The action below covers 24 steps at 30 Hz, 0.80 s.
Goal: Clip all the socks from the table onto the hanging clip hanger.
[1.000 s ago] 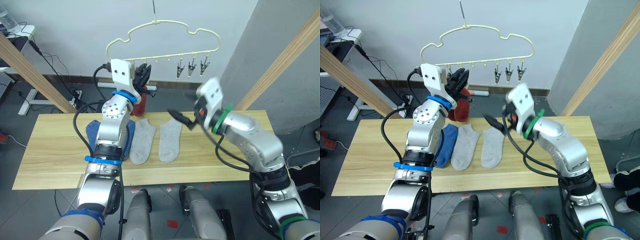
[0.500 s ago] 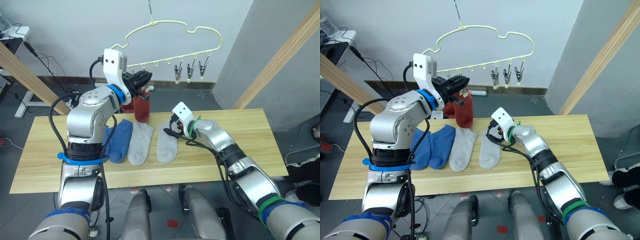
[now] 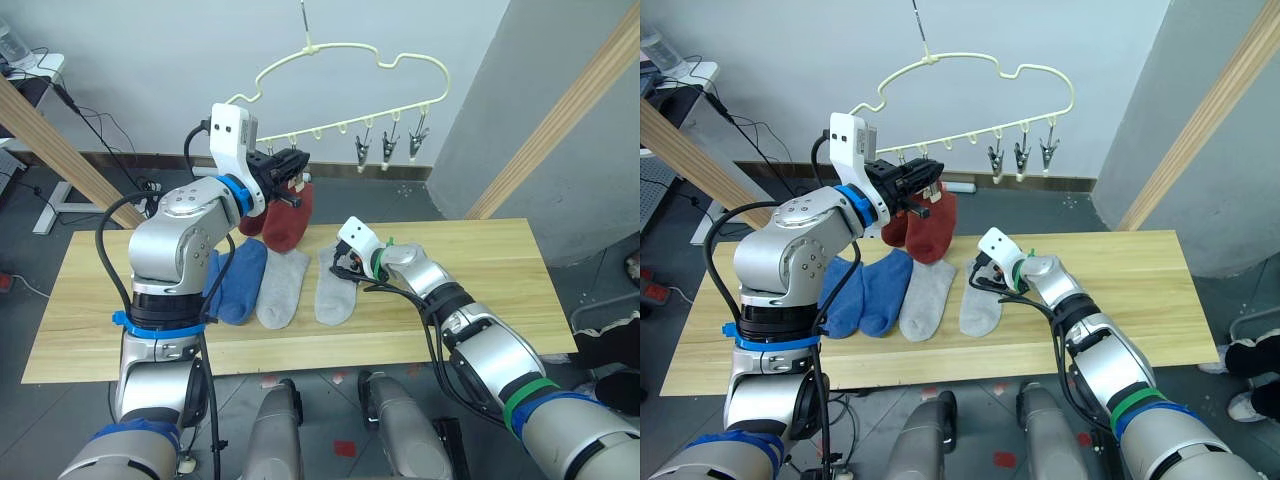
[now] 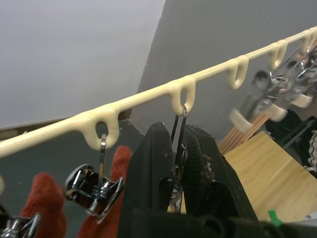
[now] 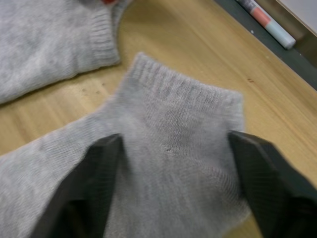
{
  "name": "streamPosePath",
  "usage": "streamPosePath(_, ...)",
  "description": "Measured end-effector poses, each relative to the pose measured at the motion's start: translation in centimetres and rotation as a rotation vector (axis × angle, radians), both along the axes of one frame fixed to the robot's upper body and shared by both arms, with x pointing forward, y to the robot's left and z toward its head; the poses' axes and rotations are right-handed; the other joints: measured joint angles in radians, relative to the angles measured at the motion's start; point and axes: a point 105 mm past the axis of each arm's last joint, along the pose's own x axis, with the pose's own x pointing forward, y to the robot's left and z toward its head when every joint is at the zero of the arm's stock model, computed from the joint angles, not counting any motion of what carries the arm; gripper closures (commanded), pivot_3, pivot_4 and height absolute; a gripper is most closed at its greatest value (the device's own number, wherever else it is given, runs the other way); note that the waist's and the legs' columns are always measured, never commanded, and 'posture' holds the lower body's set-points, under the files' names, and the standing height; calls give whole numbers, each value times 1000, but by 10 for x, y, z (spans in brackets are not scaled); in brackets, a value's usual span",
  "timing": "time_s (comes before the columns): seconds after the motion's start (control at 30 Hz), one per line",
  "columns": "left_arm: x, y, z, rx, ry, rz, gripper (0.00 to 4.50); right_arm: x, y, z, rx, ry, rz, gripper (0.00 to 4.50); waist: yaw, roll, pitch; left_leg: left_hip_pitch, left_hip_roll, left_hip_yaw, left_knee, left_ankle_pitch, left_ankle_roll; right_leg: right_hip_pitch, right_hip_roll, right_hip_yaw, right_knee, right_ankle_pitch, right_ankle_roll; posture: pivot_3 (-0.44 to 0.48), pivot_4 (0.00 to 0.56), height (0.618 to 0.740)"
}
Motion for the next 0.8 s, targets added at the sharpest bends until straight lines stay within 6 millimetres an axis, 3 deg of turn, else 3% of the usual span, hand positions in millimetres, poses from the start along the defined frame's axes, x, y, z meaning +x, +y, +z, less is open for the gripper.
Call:
streamPosePath(0.23, -5, 8, -3, -71, 74, -30, 4329, -16, -13, -7, 27, -48, 53, 4368, 2, 0, 0, 0, 0, 0, 0, 0, 0, 0, 0, 0, -1, 0, 0, 6, 327, 740)
streamPosePath(0.37, -8, 5, -4, -162, 148, -84, 4329, -24, -11, 5, 87, -86, 73, 4442, 0, 0, 0, 0, 0, 0, 0, 0, 0, 0, 0, 0, 0, 0, 0, -7, 326, 740)
streamPosePath(0.47, -6, 3, -4, -260, 246, -125, 4329, -33, -5, 46, 276, -142, 57, 4442, 0, 0, 0, 0, 0, -1, 0, 0, 0, 0, 1, 0, 1, 0, 0, -16, 326, 740)
streamPosePath(0.57, -6, 1, -4, -353, 346, -171, 4329, -44, -4, 84, 355, -195, 66, 4442, 0, 0, 0, 0, 0, -1, 1, 0, 0, 0, 0, -1, 0, 0, 0, -24, 325, 740)
streamPosePath(0.8, -8, 0, 0, -482, 459, -233, 4329, -83, 6, 106, 566, 36, 104, 4442, 1, 0, 0, -1, 0, -2, 1, 0, 0, 0, 0, -1, 0, 0, 0, -45, 313, 740)
